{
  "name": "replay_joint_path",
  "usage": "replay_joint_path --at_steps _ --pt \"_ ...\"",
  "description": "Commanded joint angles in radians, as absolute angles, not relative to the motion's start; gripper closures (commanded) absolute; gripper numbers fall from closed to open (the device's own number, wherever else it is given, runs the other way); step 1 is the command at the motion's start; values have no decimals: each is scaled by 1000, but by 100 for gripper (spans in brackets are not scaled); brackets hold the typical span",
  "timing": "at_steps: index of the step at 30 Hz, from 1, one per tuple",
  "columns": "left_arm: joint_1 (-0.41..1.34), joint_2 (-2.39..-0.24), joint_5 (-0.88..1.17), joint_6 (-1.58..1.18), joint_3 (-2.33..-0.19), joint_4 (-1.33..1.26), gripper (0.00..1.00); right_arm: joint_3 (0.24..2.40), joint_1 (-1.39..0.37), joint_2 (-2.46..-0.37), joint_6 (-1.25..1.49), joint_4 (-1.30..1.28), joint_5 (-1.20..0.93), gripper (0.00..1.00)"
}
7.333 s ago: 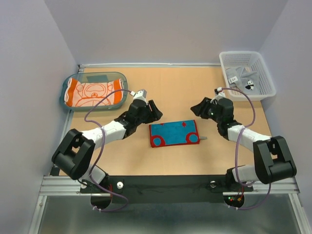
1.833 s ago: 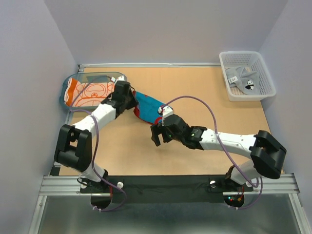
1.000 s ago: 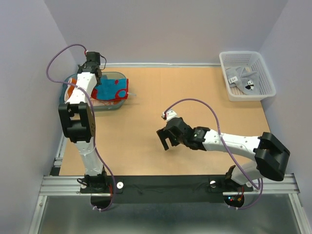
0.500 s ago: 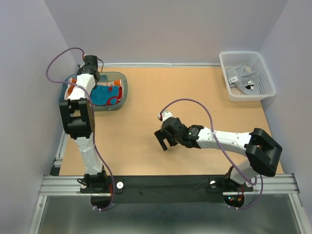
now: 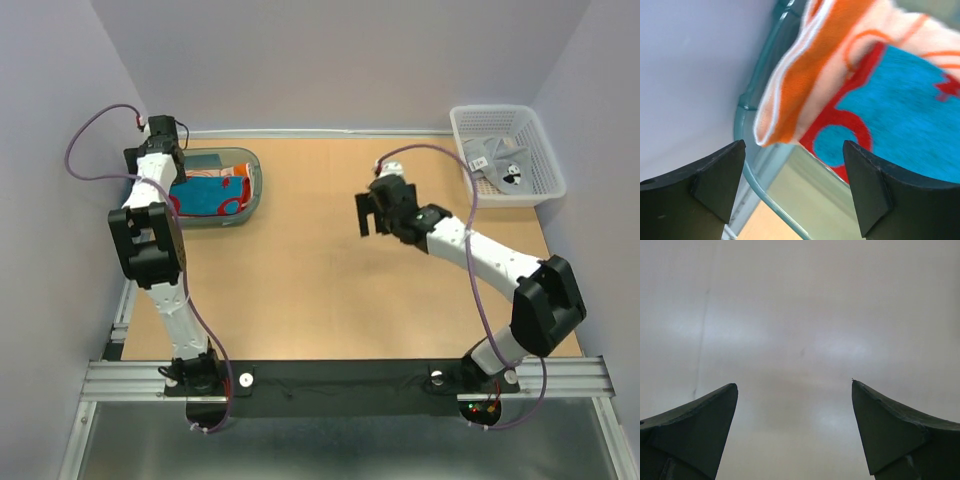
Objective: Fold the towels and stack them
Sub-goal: Neatly place the folded towel into the bin, then grab crumpled towel
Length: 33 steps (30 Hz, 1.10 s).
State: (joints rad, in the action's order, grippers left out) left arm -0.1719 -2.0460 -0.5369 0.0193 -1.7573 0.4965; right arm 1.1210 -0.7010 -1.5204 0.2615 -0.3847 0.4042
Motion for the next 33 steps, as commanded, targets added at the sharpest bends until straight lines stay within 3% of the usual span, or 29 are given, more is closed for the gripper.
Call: replay_joint_path --at_steps 1,9,16,26,29,30,32,33 --pt "-83 -1814 -358 -44 -1656 450 9 1285 -504 -1535 227 -416 564 0" --pt "242 -1456 -93 -100 -1239 226 9 1547 -73 -1676 290 -428 517 1" --pt "426 -1278 -15 -63 -860 57 9 1822 123 -1974 291 -408 316 9" --pt "537 -1334 -147 -34 -844 68 8 2058 192 -2328 213 -310 209 15" --pt "538 -1371 -153 -32 -859 69 8 2080 195 -2379 181 -279 198 29" --pt "540 -1379 -161 -32 -862 69 8 2080 195 -2382 167 -278 193 51" --pt "540 -1396 -166 -34 -870 69 9 2074 195 -2353 157 -276 193 77" --pt "538 -1399 -169 -38 -871 71 9 2053 195 -2332 150 -269 199 95"
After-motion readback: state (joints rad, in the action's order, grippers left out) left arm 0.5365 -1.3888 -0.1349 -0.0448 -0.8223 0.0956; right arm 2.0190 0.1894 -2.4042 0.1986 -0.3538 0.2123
